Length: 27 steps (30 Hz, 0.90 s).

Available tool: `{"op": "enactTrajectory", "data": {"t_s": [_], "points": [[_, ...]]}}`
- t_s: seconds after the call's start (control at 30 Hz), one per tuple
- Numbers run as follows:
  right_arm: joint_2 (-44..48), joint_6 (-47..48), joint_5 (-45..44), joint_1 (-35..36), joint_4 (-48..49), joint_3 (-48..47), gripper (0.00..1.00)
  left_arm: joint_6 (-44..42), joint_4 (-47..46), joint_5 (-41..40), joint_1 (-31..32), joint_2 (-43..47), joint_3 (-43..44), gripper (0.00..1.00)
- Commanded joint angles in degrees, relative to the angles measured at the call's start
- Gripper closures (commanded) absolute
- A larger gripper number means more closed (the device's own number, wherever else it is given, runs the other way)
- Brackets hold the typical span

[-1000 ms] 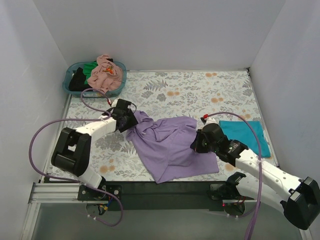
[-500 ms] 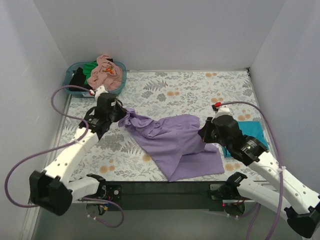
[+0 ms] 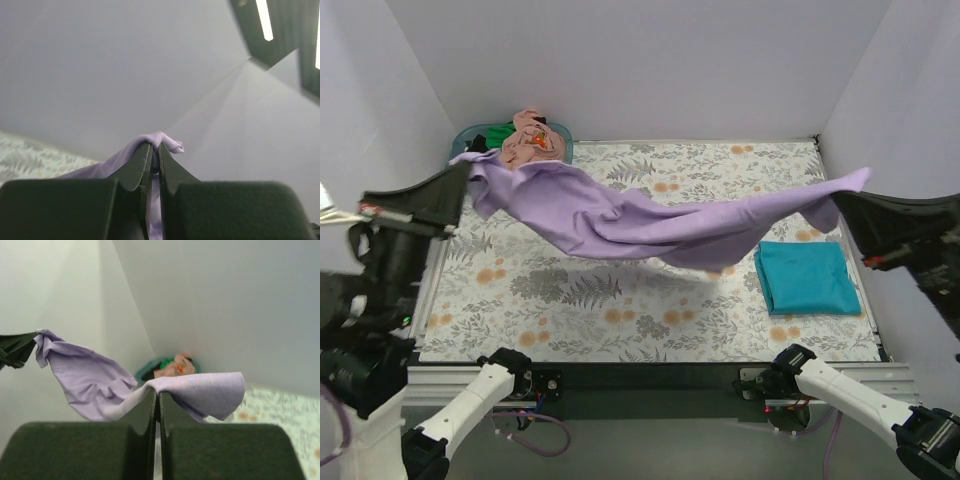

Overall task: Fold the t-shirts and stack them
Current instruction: Flatten the tshirt out

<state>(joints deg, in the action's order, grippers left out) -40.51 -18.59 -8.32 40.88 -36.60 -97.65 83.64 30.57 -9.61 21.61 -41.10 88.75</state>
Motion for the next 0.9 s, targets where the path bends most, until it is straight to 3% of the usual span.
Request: {"op": "enactTrajectory", "data": {"t_s": [0.0,0.2,0.33,0.43,0.47,0.53,0.57,0.6,0.67,0.7,0.77,0.8,0.83,0.87], "points": [[-2.9,4.96,5.59,-0.1,0.74,-8.42,0.99,-1.2,1.43,1.77,-0.07,0.14,6.68,1.0],[-5.45,7.69,4.45,-0.1,1.79,-16.7,0.99,-1.63,0.28,3.89,-0.07,-2.05,13.37,1.0],[-7.12,10.41,-3.79,-0.02,3.02,-16.0,0.99,-1.55,0.11,-1.7,-0.07,-4.15,12.94,1.0],[-10.1,13.39,-18.97,0.07,5.12,-12.67,0.99,-1.54,-0.07,-7.43,-0.07,-6.26,10.05,1.0],[-12.9,14.27,-29.63,0.07,5.74,-11.61,0.99,-1.46,0.11,-12.32,-0.07,-8.62,8.99,1.0],[-16.42,18.31,-40.24,0.07,9.24,-7.59,0.99,0.11,1.5,-17.44,0.01,-12.58,6.01,1.0],[-18.36,20.24,-50.55,0.07,11.35,-5.65,0.99,1.86,2.91,-21.38,-0.07,-14.95,5.47,1.0],[-22.38,24.44,-55.18,-0.62,13.98,-3.54,0.99,3.54,4.05,-26.12,-0.07,-21.24,4.95,1.0],[-28.18,26.76,-53.77,-4.65,21.53,3.06,0.99,5.47,3.72,-27.92,-0.42,-28.2,2.22,1.0],[-30.22,23.72,-50.43,-10.76,22.09,4.38,0.99,5.22,3.19,-23.92,-2.6,-35.2,1.61,1.0],[-37.92,20.27,-37.74,-17.21,22.53,6.15,0.99,7.05,4.05,-19.59,-5.59,-43.5,2.47,0.97],[-40.93,19.56,-33.91,-20.02,23.67,6.41,0.99,7.42,4.67,-17.57,-6.83,-47.1,3.35,0.82],[-44.18,19.03,-30.74,-23.62,24.2,6.5,0.99,7.68,5.46,-14.68,-9.36,-54.36,4.14,0.55],[-50.83,19.03,-24.27,-24.87,24.47,4.94,0.91,7.86,6.16,-12.65,-10.17,-57.39,6.85,0.04]]}}
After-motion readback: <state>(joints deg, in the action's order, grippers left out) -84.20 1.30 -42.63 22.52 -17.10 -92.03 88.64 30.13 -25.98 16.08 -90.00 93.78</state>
